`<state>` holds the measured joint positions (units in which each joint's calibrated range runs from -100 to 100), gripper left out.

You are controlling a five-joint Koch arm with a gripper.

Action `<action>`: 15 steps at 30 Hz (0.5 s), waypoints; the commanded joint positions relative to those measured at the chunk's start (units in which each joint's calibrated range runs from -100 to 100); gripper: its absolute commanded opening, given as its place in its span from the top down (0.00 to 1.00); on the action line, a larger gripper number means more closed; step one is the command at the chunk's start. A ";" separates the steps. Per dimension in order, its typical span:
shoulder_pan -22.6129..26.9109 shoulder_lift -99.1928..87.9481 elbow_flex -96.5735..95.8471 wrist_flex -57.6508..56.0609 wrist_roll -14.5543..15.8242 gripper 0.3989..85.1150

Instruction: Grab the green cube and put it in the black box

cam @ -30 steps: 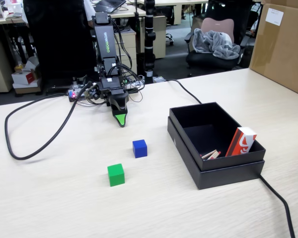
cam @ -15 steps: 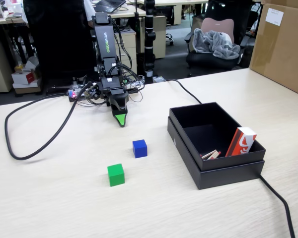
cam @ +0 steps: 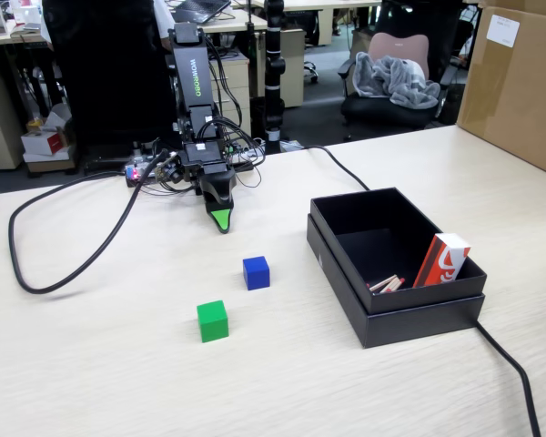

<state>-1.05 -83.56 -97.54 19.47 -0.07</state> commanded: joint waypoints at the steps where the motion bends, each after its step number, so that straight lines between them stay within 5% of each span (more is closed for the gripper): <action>1: 0.00 0.77 0.26 1.13 -0.20 0.44; 7: 0.00 -1.64 3.79 -5.43 -0.05 0.44; 15: -0.15 -3.02 23.01 -30.66 0.10 0.44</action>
<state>-1.20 -85.63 -81.38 -5.46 0.12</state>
